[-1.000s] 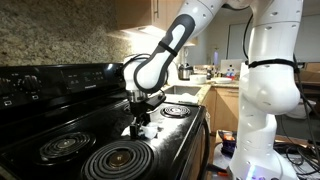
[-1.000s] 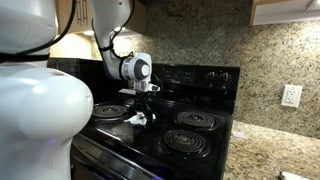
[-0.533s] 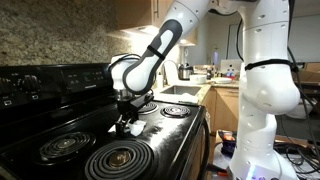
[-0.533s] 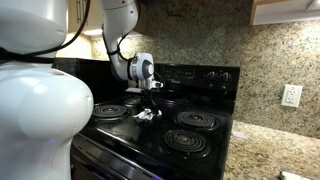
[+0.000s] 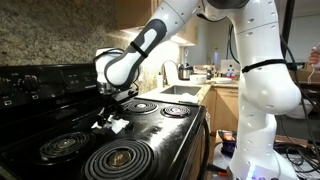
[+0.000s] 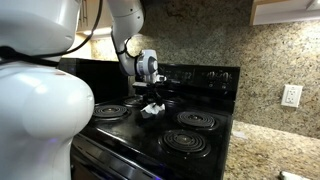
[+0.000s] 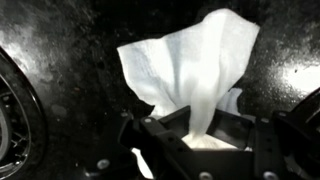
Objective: Use the cloth to wipe the stove
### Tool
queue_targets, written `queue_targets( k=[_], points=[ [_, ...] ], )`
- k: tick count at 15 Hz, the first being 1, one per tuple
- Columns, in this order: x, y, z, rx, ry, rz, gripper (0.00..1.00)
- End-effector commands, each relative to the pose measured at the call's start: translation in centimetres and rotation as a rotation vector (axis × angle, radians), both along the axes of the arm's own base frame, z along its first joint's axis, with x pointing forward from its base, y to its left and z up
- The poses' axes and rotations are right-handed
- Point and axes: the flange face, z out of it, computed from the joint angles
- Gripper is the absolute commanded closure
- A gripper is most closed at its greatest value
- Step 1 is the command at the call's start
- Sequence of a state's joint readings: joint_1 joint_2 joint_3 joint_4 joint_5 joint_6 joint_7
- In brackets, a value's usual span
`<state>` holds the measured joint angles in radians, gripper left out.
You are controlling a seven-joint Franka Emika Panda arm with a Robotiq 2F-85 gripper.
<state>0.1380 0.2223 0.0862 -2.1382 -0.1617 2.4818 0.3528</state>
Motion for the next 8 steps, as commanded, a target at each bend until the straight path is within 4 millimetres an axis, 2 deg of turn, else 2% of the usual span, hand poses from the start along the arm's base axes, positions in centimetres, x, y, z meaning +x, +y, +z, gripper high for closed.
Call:
queue_targets(
  k=[1, 4, 8],
  points=[
    [2.9, 1.0, 0.9, 0.004, 0.015, -0.022, 0.91],
    [4.1, 1.4, 0.0, 0.001, 0.043, -0.017, 0.91],
    [3.9, 1.8, -2.3, -0.005, 0.097, -0.003, 0.91]
  ],
)
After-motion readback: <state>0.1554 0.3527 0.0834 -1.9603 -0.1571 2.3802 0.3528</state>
